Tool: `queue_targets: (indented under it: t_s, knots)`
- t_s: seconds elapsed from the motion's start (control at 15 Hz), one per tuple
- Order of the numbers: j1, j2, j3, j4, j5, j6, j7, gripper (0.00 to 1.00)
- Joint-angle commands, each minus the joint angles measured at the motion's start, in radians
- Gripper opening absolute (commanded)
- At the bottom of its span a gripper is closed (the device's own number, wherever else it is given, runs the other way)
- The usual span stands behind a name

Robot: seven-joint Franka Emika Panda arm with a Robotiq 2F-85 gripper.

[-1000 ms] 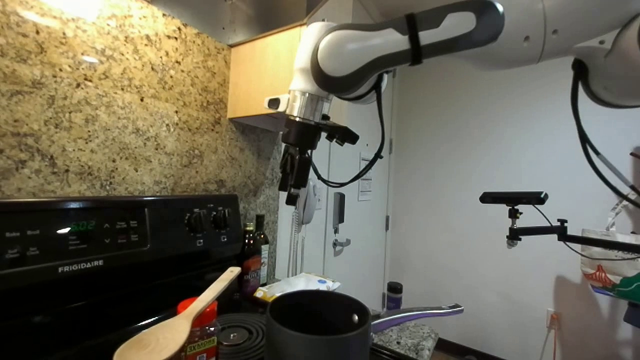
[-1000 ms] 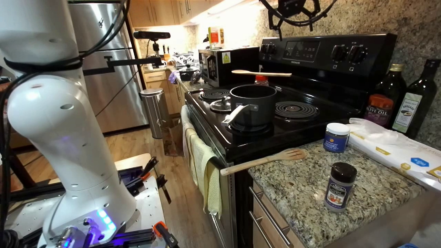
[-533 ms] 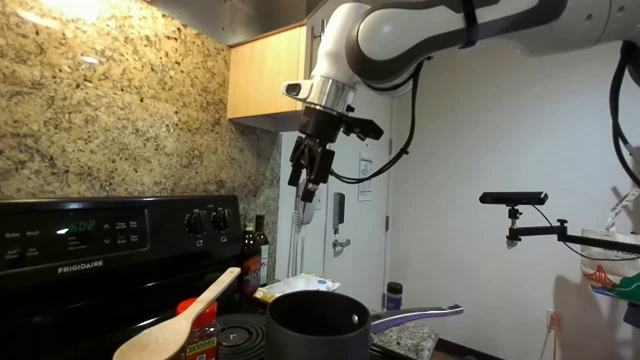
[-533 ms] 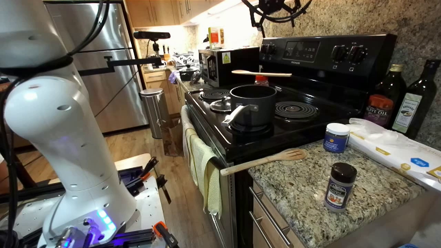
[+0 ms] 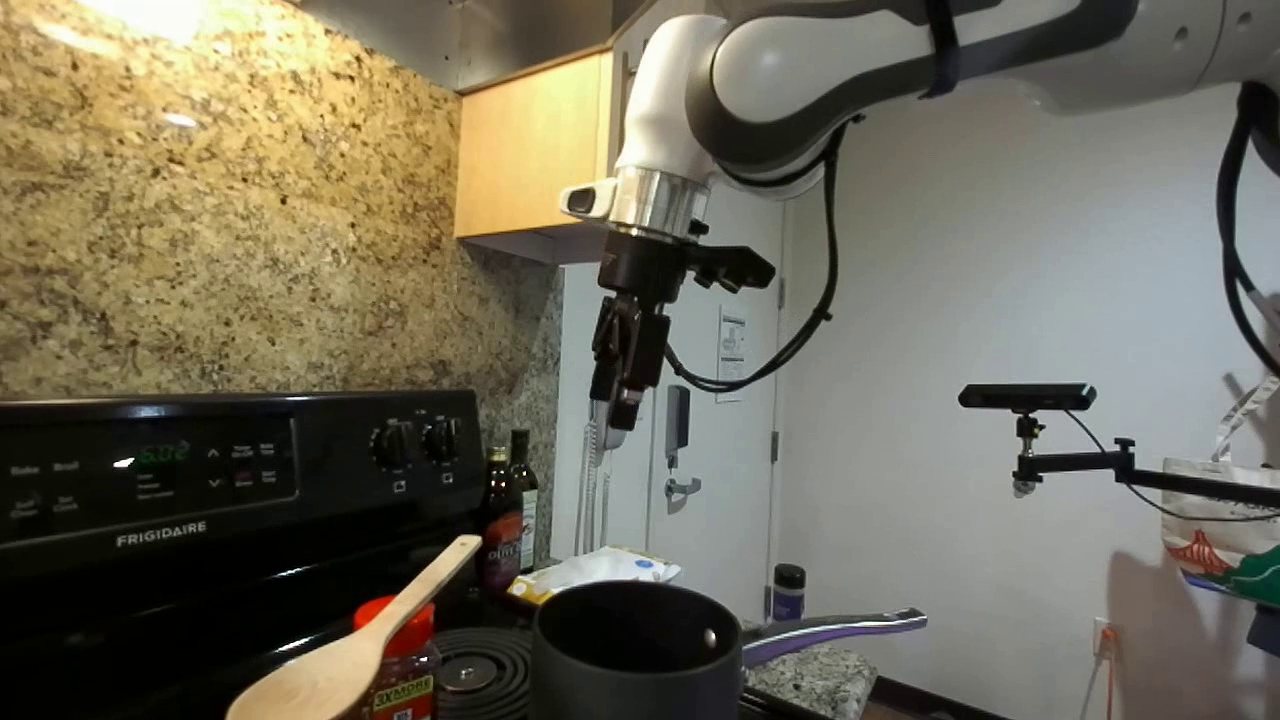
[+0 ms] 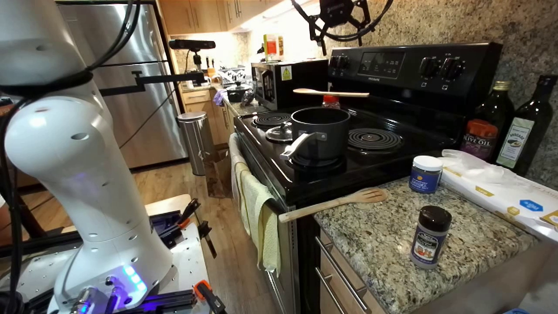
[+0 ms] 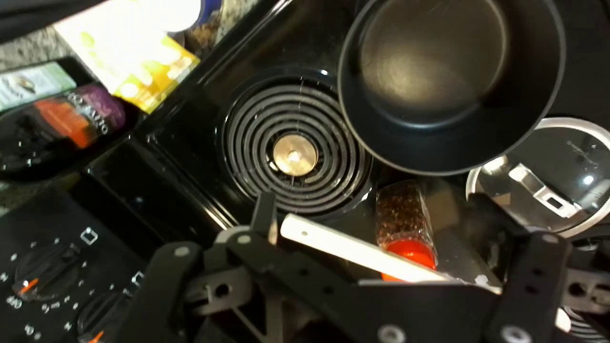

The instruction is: Take the wooden spoon out of the pot then put the lid on it

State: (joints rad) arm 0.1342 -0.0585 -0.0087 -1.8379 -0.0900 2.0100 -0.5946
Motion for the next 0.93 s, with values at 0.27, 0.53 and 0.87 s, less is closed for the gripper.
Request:
queue_targets:
  t_s: [0.27, 0.53, 0.87]
  knots:
    - [-0.009, -0.219, 0.054, -0.280, -0.039, -0.176, 0.194, 1.00]
    - [0.010, -0.319, 0.012, -0.413, -0.008, -0.190, -0.019, 1.00]
    - [0.004, -0.303, 0.017, -0.397, -0.029, -0.202, 0.012, 1.00]
